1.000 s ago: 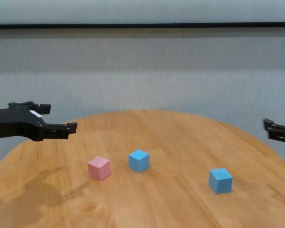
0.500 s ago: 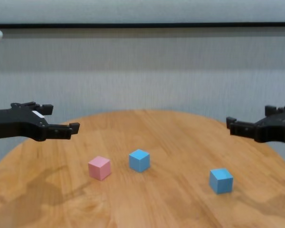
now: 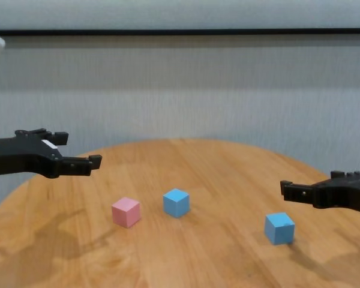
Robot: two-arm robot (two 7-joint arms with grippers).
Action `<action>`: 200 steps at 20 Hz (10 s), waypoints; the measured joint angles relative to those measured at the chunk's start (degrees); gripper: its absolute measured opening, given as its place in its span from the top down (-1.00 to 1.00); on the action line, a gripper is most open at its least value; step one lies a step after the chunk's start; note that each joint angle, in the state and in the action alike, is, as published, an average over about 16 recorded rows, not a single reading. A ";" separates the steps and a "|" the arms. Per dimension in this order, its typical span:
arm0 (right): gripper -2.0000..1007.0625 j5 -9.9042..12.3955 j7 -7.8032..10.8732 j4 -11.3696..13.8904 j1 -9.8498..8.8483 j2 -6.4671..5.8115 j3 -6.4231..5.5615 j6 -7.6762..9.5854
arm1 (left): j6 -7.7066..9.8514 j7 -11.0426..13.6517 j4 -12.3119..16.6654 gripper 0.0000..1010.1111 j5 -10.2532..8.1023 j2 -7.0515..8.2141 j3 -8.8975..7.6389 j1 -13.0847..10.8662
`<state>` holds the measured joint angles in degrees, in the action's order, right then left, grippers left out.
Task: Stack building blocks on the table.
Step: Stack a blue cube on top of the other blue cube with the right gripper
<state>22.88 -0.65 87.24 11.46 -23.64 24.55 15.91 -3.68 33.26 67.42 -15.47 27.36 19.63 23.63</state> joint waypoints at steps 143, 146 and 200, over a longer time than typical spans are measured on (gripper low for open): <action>0.27 -8.46 32.96 -43.72 27.22 16.70 4.84 -16.86 | 0.09 -0.01 -0.13 -0.98 0.06 -0.15 0.08 0.15; 0.27 -8.98 32.99 -46.20 28.24 17.77 5.04 -17.85 | 0.09 -0.01 -0.14 -0.98 0.06 -0.15 0.08 0.15; 0.27 -16.67 33.70 -66.90 36.65 25.77 1.05 -24.05 | 0.09 -0.01 -0.14 -0.98 0.06 -0.15 0.08 0.15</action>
<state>6.22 33.05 20.35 48.11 2.13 25.59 -8.14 -3.59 33.25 67.29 -15.40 27.21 19.71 23.78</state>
